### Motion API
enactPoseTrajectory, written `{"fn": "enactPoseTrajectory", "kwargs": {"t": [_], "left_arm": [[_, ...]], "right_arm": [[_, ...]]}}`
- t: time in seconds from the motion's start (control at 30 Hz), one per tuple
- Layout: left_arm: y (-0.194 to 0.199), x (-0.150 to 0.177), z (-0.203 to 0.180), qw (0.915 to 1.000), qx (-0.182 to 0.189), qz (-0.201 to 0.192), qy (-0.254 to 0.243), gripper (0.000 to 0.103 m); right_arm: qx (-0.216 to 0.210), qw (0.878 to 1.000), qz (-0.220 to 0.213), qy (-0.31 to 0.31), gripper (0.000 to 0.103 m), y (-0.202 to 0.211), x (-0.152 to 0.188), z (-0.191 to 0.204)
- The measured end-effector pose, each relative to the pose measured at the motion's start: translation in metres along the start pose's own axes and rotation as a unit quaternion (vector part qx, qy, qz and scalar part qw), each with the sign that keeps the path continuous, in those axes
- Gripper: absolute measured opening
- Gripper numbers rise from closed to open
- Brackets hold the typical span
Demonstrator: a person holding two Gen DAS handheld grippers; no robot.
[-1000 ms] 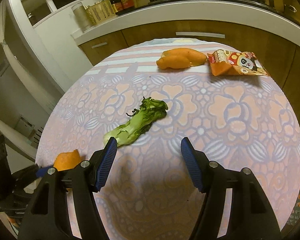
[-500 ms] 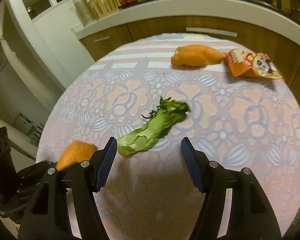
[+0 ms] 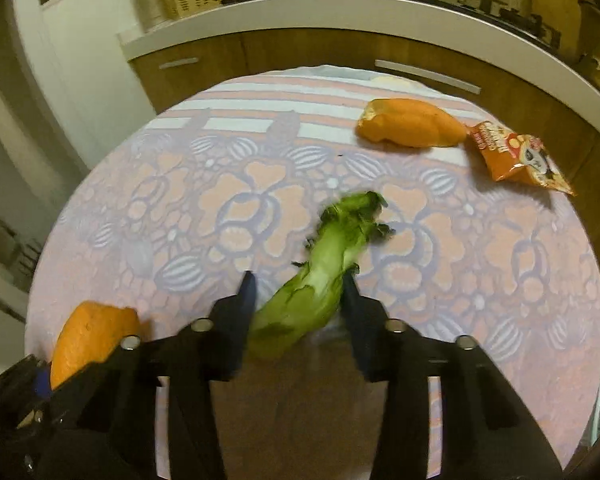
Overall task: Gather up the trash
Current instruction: 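Grasp the green bok choy stem with the right tool while the left tool holds the orange peel, then carry the peel and bok choy stem over the basket and open both tools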
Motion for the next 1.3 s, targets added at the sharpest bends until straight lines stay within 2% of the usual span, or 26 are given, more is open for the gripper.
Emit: {"fn": "enactPoseTrajectory", "kwargs": {"t": [0.07,0.13,0.3,0.47,0.63,0.77,0.97,1.07,1.17,1.3], "left_arm": [[0.007,-0.003,-0.011,0.9999,0.004,-0.007,-0.007,0.027],[0.012,-0.006,-0.024,0.9997,0.009,-0.011,-0.018,0.027],[0.012,-0.012,-0.067,0.9984,0.031,-0.014,-0.044,0.027],[0.006,-0.015,-0.116,0.9956,0.05,-0.016,-0.077,0.027],[-0.01,-0.02,-0.18,0.9905,0.083,-0.007,-0.109,0.027],[-0.026,-0.018,-0.237,0.9833,0.114,0.005,-0.142,0.027],[-0.064,-0.002,-0.329,0.9666,0.167,0.036,-0.191,0.027],[-0.086,0.01,-0.362,0.9586,0.19,0.059,-0.204,0.027],[-0.118,0.03,-0.397,0.9478,0.219,0.098,-0.21,0.028],[-0.156,0.059,-0.421,0.9377,0.235,0.149,-0.209,0.028]], "right_arm": [[-0.008,1.0,-0.01,0.003,0.025,0.009,0.0,-0.002],[-0.023,0.999,-0.031,0.013,0.024,0.025,-0.002,-0.004],[-0.012,0.996,-0.088,0.031,0.021,0.074,-0.007,-0.028],[-0.003,0.993,-0.119,-0.002,0.021,0.113,-0.008,-0.077],[0.02,0.988,-0.148,-0.049,0.021,0.153,-0.004,-0.151],[0.047,0.981,-0.167,-0.085,0.021,0.185,0.005,-0.209],[0.103,0.969,-0.18,-0.138,0.021,0.216,0.035,-0.304],[0.118,0.963,-0.168,-0.175,0.021,0.218,0.058,-0.348],[0.129,0.957,-0.148,-0.216,0.021,0.212,0.079,-0.387],[0.139,0.944,-0.109,-0.277,0.022,0.197,0.119,-0.438]]}}
Point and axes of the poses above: each gripper's, at about its wrist camera, not at the fingertips, and y roughly against the way its jaws point, z to its left, x to its underside, the point moved 9 cm from there along -y, roughly the way its jaws point, and after that the axes turned 2 degrees about -y, right-handed, at the moved point
